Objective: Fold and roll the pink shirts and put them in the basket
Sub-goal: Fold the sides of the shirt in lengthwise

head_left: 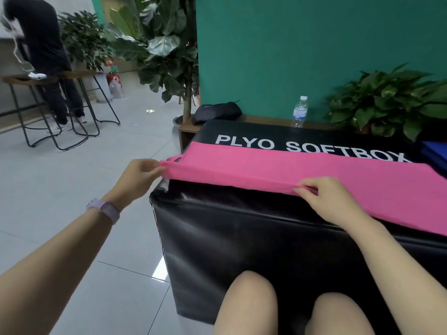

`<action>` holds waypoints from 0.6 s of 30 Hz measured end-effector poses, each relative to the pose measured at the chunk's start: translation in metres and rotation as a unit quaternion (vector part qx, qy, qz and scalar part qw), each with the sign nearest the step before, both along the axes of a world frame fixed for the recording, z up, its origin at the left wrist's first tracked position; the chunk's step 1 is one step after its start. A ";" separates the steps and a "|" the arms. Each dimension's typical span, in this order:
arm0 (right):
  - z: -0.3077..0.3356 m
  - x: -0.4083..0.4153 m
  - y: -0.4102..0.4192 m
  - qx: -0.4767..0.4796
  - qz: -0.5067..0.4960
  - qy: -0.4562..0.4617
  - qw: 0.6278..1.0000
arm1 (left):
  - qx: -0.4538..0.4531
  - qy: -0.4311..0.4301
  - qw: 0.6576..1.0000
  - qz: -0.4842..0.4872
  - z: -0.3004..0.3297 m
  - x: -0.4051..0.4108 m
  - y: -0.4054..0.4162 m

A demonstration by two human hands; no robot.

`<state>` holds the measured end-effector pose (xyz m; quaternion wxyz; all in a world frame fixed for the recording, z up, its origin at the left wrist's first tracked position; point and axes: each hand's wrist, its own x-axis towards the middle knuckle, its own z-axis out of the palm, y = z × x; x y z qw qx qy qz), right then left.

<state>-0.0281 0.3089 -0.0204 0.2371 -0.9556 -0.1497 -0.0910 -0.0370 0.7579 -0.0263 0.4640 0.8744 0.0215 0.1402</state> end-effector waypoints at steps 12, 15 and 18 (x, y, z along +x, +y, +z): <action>0.037 0.103 -0.020 -0.036 -0.017 -0.009 0.999 | -0.067 -0.013 0.976 0.207 0.028 0.160 -0.028; 0.040 0.138 -0.025 -0.025 -0.019 -0.026 0.999 | -0.038 0.013 0.970 0.239 0.026 0.205 -0.040; 0.053 0.185 -0.027 -0.066 -0.035 -0.017 0.997 | -0.009 0.067 0.961 0.267 0.016 0.242 -0.054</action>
